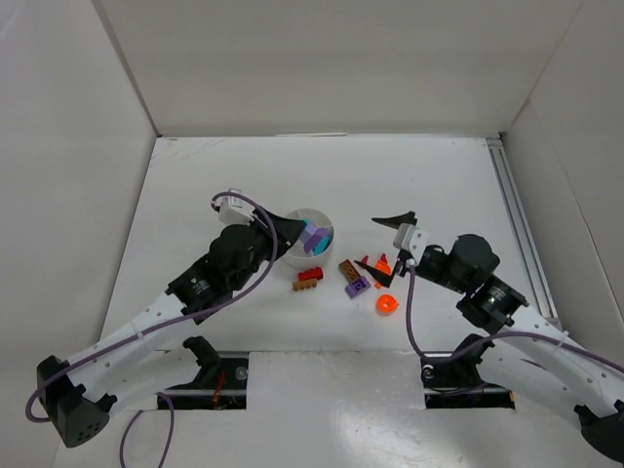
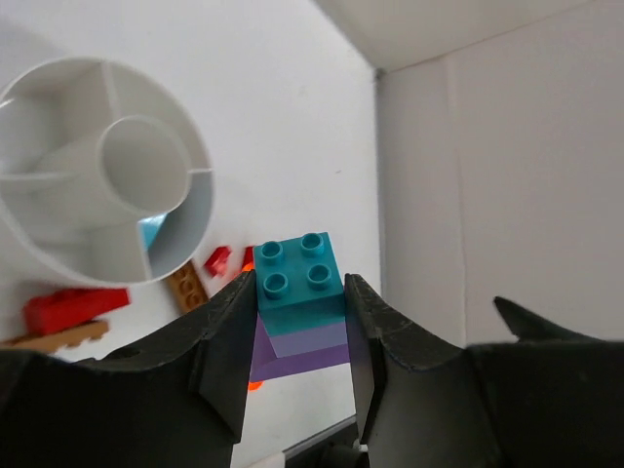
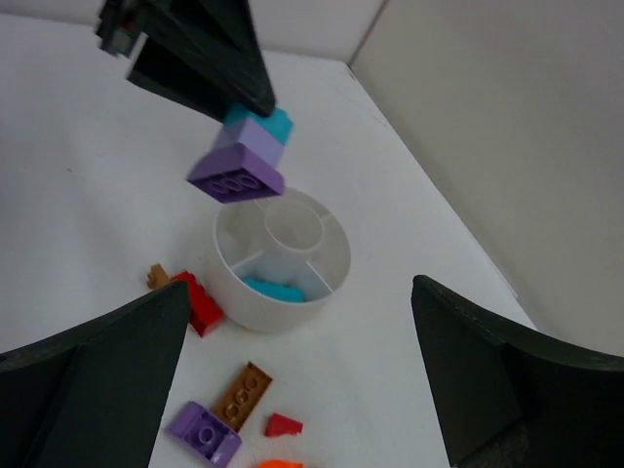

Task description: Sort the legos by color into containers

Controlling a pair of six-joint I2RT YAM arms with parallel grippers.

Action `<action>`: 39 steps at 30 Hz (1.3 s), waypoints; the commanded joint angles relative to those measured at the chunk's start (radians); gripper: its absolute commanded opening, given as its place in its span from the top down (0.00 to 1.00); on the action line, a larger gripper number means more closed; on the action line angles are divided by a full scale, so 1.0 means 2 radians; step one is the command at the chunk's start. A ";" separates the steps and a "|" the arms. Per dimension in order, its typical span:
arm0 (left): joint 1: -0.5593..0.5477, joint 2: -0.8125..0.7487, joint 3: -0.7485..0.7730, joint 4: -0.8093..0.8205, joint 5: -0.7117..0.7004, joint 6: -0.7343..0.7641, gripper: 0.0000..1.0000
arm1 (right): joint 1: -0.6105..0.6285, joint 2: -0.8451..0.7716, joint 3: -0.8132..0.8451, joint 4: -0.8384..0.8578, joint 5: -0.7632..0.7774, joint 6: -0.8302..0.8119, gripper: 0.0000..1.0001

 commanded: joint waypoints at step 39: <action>-0.050 -0.021 -0.050 0.380 0.072 0.093 0.85 | 0.005 0.198 0.054 0.441 -0.101 0.277 0.21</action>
